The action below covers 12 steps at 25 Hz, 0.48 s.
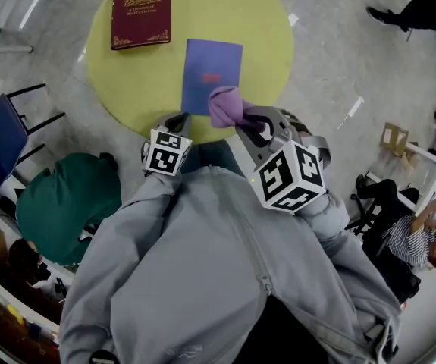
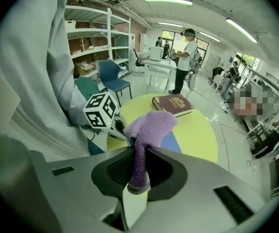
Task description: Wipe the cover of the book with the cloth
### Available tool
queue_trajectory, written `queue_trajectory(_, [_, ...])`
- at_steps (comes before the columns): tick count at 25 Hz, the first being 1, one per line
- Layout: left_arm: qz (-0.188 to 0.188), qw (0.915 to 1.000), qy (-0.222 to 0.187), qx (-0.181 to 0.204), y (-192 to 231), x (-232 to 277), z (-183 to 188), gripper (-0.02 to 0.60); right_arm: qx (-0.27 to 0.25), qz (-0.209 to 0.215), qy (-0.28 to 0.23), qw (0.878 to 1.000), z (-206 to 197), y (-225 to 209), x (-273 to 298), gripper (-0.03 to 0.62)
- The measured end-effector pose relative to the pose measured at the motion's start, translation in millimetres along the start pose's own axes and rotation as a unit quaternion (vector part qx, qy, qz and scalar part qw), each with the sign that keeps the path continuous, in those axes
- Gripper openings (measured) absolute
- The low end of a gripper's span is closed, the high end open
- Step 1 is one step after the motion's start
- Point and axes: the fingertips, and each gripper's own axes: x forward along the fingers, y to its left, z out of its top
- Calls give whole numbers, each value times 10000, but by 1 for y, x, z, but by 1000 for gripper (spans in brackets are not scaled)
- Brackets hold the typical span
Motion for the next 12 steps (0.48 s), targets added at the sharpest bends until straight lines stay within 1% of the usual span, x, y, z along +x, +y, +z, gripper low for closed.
queue_trajectory(3, [16, 10000, -7, 28, 1, 0, -1, 17, -149, 363, 4, 9992, 13, 15, 13, 71])
queue_trajectory(6, [54, 10000, -48, 27, 4, 1, -1, 17, -226, 707, 42, 9972, 19, 24, 40, 71])
queue_trajectory(12, [52, 10000, -80, 12, 5, 1, -1, 18, -242, 1180, 357, 9921, 15, 32, 106, 71])
